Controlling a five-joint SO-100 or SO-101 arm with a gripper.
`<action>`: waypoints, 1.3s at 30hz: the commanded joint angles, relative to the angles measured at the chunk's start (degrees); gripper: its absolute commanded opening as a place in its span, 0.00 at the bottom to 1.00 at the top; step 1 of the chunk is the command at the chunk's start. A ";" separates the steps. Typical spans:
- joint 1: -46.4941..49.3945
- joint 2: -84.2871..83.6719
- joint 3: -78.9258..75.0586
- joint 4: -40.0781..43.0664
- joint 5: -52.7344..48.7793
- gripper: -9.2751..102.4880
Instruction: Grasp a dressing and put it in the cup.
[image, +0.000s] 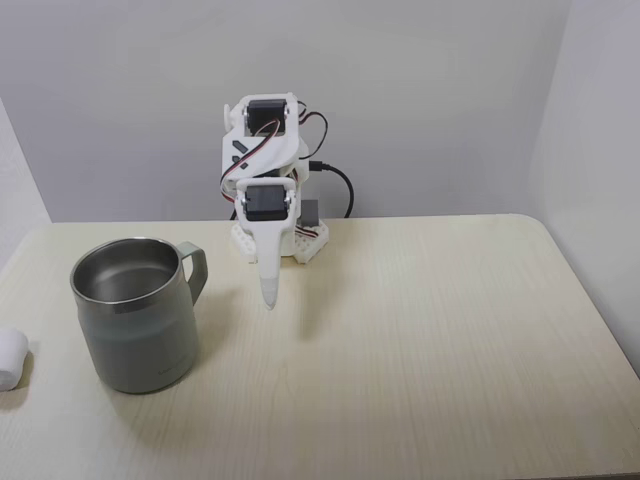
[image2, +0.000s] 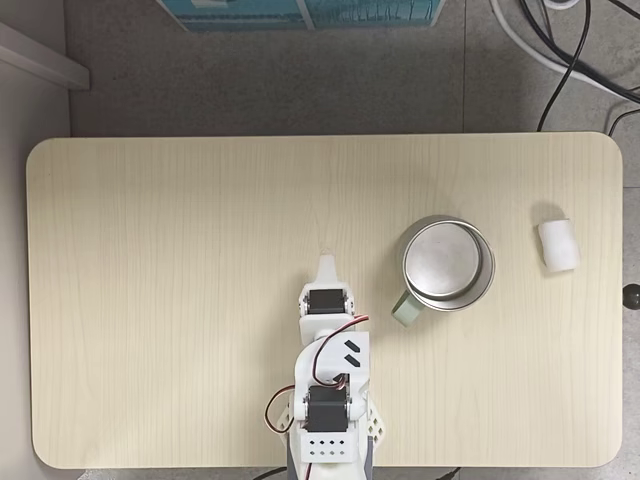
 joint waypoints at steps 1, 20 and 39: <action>0.00 -0.18 -0.09 -0.88 0.35 0.08; 2.46 -0.26 5.71 0.53 0.88 0.08; 15.12 29.44 59.59 13.97 -4.39 0.09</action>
